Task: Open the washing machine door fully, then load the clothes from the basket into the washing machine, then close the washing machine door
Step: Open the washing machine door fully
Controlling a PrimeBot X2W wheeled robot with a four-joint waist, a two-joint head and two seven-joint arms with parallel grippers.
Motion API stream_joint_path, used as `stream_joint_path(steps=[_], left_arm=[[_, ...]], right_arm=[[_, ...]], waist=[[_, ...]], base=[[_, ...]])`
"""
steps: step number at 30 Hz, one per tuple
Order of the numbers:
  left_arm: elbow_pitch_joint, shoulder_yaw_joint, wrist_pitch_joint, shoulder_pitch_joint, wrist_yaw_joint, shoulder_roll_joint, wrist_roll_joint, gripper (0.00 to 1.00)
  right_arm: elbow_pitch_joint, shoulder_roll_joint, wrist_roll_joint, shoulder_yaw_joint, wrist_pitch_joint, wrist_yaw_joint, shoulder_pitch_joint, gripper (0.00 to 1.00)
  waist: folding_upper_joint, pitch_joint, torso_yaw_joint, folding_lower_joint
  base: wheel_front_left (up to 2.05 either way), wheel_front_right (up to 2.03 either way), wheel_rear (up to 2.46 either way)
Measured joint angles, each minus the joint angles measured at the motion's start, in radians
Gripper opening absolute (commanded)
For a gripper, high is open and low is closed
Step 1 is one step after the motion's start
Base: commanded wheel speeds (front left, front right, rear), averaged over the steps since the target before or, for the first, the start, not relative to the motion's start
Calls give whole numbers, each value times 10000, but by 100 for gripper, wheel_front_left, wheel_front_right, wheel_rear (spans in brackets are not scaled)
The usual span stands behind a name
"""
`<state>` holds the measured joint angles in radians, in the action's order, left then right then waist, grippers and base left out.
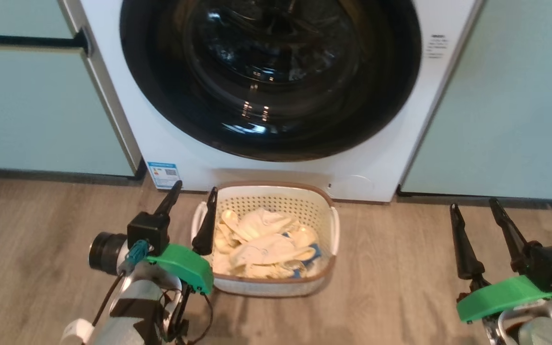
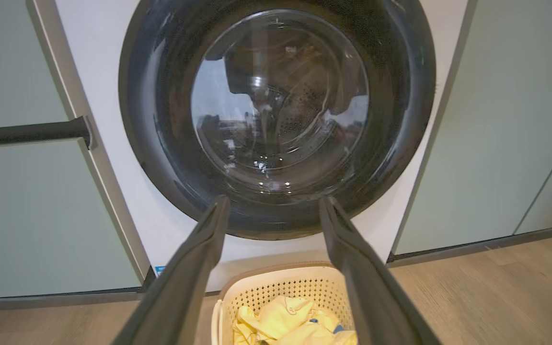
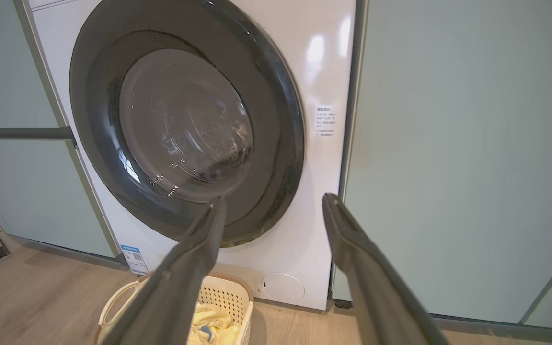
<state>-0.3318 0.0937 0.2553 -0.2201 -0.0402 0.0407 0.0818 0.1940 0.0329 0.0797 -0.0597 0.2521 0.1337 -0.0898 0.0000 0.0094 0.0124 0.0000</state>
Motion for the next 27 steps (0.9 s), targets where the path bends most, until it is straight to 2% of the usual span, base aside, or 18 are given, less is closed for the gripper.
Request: stream_joint_path(steps=[20, 27], left_arm=[[360, -123, 0, -86, -13, -15, 88, 100], [560, -182, 2, -82, -98, -56, 445, 100]], right_arm=[[-65, 21, 107, 46, 0, 0, 0, 100], [-234, 63, 186, 169, 0, 0, 5, 100]], waist=[[0, 131, -31, 1], [0, 189, -61, 0]], base=[[57, 177, -234], [73, 91, -164]])
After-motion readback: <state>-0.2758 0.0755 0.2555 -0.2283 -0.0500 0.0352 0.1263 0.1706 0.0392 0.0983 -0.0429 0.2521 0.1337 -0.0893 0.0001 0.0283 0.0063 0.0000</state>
